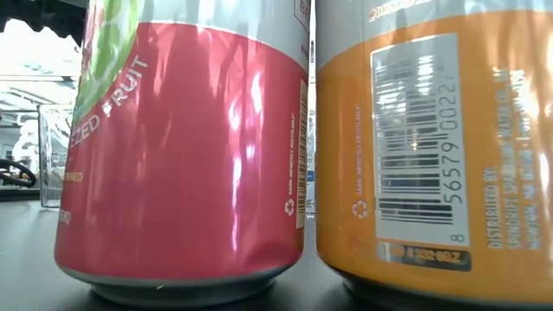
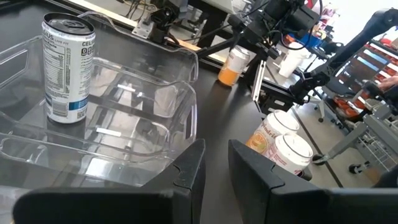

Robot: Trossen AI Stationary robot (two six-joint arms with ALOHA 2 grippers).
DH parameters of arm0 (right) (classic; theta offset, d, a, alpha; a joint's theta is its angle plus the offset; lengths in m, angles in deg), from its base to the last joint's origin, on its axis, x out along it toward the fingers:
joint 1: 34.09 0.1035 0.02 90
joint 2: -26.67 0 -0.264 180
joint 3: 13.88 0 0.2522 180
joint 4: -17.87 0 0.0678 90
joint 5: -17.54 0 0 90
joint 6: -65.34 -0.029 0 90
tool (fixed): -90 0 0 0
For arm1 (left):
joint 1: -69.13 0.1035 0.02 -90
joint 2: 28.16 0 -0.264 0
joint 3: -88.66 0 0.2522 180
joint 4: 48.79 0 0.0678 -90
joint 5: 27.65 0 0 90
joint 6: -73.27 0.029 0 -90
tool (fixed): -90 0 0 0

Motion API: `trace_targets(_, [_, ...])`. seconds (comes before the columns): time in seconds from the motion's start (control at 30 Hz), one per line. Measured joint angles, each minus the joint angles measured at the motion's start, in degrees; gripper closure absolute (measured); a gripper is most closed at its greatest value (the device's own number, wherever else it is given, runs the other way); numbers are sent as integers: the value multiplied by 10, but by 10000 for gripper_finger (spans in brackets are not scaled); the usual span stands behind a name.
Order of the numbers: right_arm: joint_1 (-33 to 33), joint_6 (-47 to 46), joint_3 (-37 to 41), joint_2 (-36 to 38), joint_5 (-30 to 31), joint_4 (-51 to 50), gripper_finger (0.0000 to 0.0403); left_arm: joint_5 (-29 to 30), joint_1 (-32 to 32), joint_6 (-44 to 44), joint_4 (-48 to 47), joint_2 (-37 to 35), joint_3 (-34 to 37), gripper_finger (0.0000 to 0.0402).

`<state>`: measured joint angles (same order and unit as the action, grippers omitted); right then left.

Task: Sort soda cans
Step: Put the right yellow-white soda can into the middle right transparent bin

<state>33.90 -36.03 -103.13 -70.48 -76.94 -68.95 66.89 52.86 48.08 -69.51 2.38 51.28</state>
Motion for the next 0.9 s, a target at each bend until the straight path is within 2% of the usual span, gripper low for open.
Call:
trace_targets(0.2, [0,-1,0,0,0,0,115,0,0,0,0,0,0,322])
trace_targets(0.47, [0,-4,0,2,0,0,116,0,0,1,0,0,0,322])
trace_targets(0.63, [-6,-40,0,35,3,-3,116,0,0,1,0,0,0,322])
trace_targets(0.9, [-26,-81,0,144,130,-23,116,0,0,0,0,0,0,322])
